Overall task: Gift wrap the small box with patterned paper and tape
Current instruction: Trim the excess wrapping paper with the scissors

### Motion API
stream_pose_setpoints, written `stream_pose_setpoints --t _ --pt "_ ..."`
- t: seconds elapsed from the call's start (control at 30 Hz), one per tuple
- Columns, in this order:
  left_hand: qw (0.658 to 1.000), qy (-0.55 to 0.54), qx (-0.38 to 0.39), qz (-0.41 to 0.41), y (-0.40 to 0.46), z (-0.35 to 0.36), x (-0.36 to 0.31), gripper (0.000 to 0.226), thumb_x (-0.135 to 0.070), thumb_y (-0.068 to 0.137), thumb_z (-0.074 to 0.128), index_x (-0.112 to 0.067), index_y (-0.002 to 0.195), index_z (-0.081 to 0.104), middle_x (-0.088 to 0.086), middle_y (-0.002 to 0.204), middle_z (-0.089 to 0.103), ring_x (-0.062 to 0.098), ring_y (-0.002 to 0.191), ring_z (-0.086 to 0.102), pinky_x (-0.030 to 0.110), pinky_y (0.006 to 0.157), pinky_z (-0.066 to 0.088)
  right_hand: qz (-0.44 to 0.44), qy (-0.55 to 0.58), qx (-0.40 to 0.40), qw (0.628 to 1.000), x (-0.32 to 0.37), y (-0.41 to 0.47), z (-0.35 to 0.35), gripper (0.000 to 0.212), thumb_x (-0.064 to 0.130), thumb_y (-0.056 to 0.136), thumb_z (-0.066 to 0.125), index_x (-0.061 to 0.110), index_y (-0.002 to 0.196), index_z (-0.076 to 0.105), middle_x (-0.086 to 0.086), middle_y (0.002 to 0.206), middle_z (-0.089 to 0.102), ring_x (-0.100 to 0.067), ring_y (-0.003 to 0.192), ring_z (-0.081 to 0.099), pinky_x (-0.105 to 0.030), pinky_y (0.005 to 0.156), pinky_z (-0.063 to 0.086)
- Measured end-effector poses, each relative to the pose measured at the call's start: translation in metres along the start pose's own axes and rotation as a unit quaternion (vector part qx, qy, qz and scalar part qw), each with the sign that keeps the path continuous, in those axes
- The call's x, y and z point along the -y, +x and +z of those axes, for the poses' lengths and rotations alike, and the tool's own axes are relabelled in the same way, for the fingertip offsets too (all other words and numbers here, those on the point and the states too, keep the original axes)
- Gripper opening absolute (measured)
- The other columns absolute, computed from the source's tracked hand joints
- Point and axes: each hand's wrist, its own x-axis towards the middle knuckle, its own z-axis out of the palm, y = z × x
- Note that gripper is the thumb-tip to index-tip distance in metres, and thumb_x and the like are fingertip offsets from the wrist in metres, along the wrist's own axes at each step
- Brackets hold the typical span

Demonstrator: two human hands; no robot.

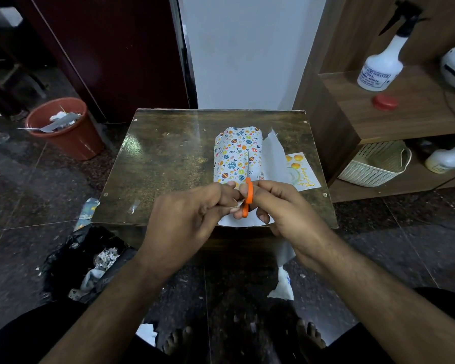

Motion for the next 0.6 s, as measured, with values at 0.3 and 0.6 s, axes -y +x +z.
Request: stream_pose_setpoints --t 0.3,0.6 --pt "1.0 -0.009 0.004 0.011 0.0005 -0.0016 -0.0024 0.017 -0.028 0.094 0.065 -0.016 0.096 0.077 -0.018 0.112 0.076 -0.004 0.119 0.064 0.037 0.081 0.063 -0.001 0.007 -0.002 1.0 0.0038 -0.0021 0.0011 0.028 0.032 0.102 0.061 0.016 0.084 0.076 -0.004 0.078 0.076 -0.003 0.057 0.041 -0.007 0.045 0.03" --pt "0.999 -0.049 0.013 0.015 0.0013 -0.0011 -0.0018 0.006 -0.013 0.092 0.072 -0.018 0.092 0.075 -0.017 0.113 0.075 0.0 0.121 0.066 0.037 0.09 0.061 -0.006 0.009 -0.011 1.0 0.005 -0.0022 0.0017 0.03 0.029 0.103 0.059 0.012 0.083 0.074 0.006 0.067 0.069 0.001 0.053 0.047 -0.006 0.044 0.031"
